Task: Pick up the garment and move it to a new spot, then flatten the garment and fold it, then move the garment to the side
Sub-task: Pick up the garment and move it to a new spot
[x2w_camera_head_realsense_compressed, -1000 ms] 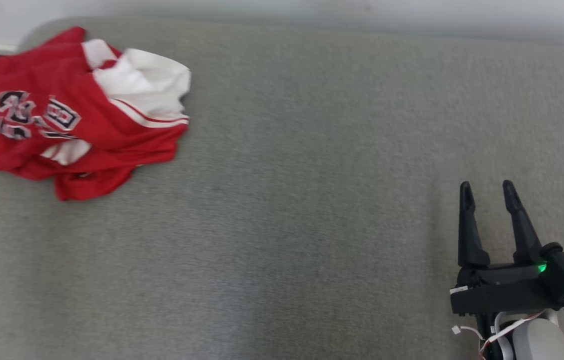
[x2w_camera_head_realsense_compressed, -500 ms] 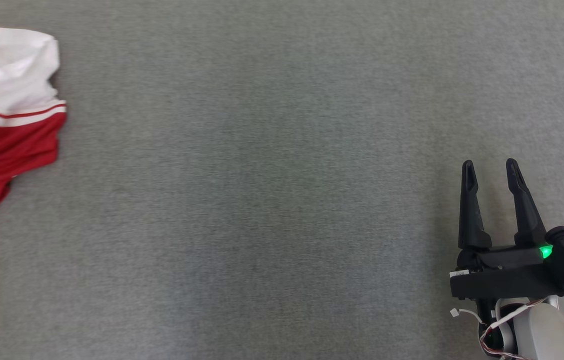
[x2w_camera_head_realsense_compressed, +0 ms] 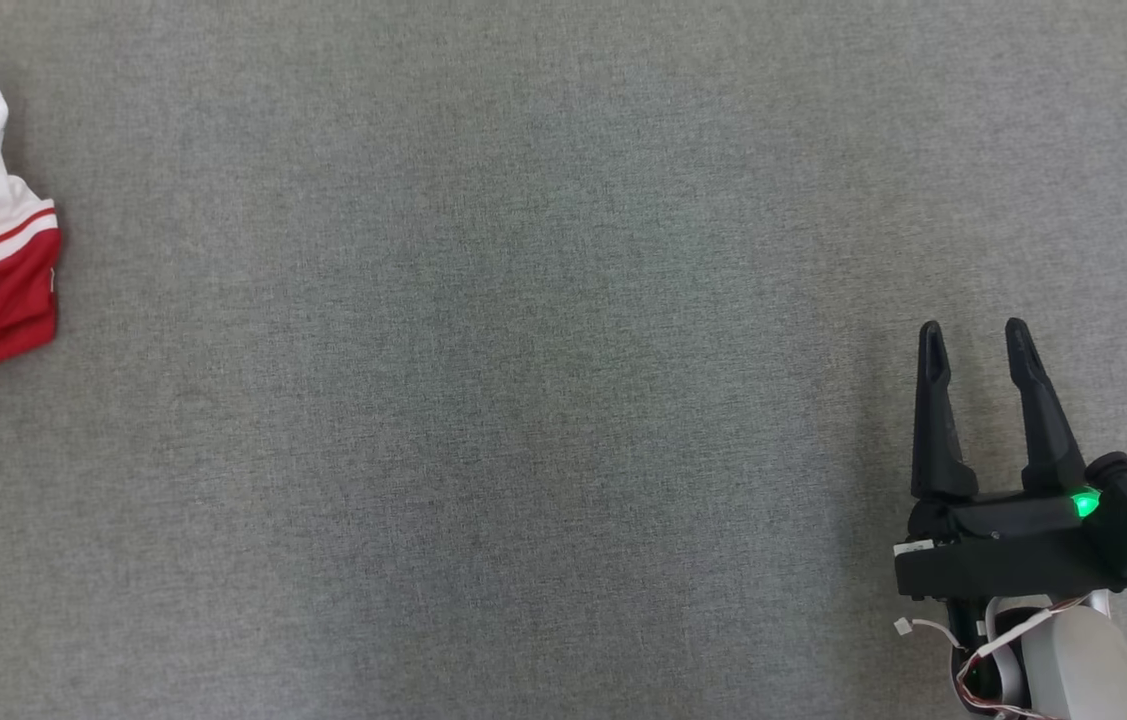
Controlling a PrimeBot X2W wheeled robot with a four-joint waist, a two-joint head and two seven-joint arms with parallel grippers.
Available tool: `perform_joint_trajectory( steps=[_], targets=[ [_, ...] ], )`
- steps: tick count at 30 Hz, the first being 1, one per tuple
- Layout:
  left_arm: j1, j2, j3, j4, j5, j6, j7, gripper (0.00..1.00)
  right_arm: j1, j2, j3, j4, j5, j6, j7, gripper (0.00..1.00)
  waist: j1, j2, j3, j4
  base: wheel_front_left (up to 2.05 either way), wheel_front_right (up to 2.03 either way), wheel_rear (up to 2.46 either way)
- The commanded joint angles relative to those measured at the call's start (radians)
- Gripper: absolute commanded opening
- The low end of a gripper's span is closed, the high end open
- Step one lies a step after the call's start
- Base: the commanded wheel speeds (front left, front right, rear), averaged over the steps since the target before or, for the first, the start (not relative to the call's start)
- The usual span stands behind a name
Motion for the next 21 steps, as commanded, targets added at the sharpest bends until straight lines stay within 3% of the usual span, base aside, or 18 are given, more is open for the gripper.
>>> perform_joint_trajectory(
  steps=[1, 12, 21],
  targets=[
    [-0.001, 0.003, -0.006, 0.01, 0.008, 0.001, -0.007, 0.0, -0.001, -0.001, 0.003, 0.003, 0.007, -0.002, -0.001, 1.0, -0.0001, -0.0001, -0.01, -0.001, 0.0, 0.0, 0.0],
    [-0.095, 0.033, -0.088, -0.084, 0.041, 0.001, -0.175, 0.0, 0.033, -0.001, 0.003, 0.013, 0.045, -0.002, -0.001, 1.0, -0.0001, -0.0001, -0.119, 0.018, 0.0, 0.0, 0.0],
    [-0.211, 0.007, -0.16, -0.349, 0.077, 0.006, -0.162, 0.0, 0.059, -0.001, 0.01, 0.035, 0.089, -0.002, -0.001, 1.0, -0.0001, -0.0001, -0.188, -0.008, 0.0, 0.0, 0.0]
  ],
)
